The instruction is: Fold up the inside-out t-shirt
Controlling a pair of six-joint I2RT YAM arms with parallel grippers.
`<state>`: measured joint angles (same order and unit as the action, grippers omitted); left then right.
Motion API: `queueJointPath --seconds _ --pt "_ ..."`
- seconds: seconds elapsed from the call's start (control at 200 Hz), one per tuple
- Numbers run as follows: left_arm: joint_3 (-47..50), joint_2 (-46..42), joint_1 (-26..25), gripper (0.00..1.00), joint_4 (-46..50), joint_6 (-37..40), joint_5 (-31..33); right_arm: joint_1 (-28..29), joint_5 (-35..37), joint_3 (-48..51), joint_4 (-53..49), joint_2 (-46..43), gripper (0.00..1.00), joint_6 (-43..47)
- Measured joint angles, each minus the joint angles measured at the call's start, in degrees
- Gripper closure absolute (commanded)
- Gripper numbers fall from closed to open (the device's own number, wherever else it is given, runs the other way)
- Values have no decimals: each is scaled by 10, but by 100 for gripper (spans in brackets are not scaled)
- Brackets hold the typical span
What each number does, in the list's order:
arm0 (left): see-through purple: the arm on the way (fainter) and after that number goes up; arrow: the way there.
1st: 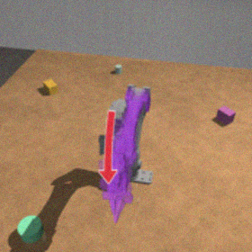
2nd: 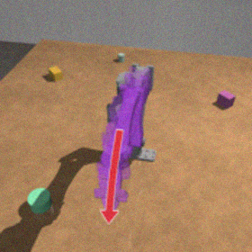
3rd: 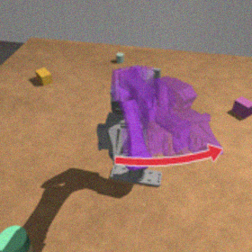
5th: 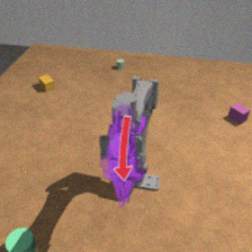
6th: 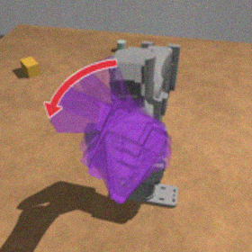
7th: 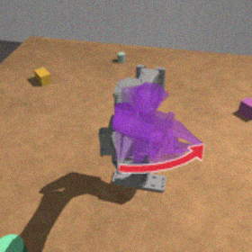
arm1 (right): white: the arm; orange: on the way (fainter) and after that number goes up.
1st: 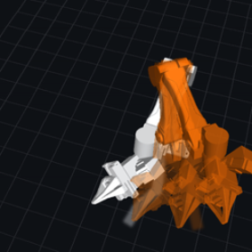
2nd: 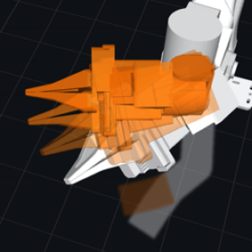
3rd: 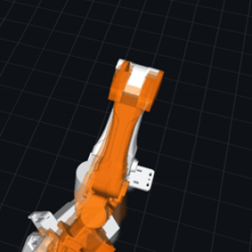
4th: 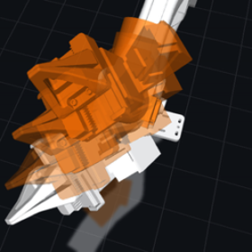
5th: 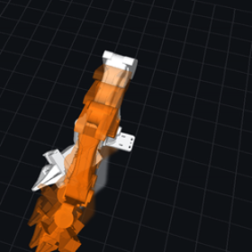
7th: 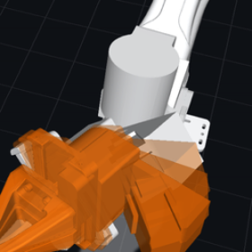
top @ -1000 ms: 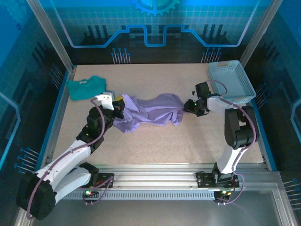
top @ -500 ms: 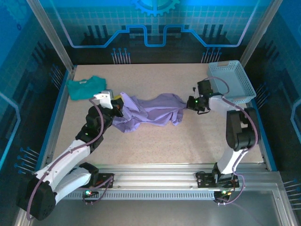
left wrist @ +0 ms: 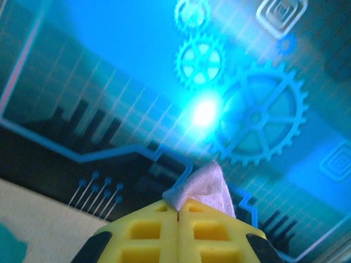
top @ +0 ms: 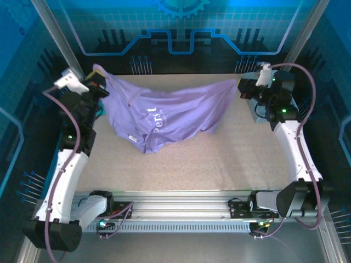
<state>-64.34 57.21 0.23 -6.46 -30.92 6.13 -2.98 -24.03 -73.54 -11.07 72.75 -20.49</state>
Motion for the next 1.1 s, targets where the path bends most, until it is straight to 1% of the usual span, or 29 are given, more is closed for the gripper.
queueJointPath --seconds 0.16,0.275,0.35,0.485,0.57,0.66,0.715,0.79,0.89,0.97,1.005,1.1 --pt "-118 42 71 100 55 -26 -51 -28 -24 -78 -11 -17 100 14" --pt "-158 51 86 100 82 -29 -71 -29 -42 -98 -17 -35 100 22" --pt "-171 58 87 100 94 -29 -88 -16 -48 -98 -28 -42 100 35" --pt "-179 80 87 100 108 -36 -115 37 -33 -75 -54 -43 100 52" --pt "-170 91 87 100 114 -38 -127 81 -1 -31 -71 -45 100 51" --pt "-131 82 87 100 114 -41 -130 142 49 33 -95 -47 100 45" --pt "-104 73 89 100 118 -42 -130 184 79 91 -108 -52 100 35" --pt "-70 61 94 100 123 -42 -128 227 108 182 -116 -61 100 7" --pt "-24 43 97 100 124 -48 -124 261 139 299 -125 -69 100 -37" --pt "14 27 98 100 121 -55 -124 271 156 365 -128 -67 100 -71" --pt "33 20 98 100 119 -61 -124 273 162 385 -127 -66 95 -82" --pt "83 6 98 100 115 -68 -125 274 166 402 -128 -60 75 -101"
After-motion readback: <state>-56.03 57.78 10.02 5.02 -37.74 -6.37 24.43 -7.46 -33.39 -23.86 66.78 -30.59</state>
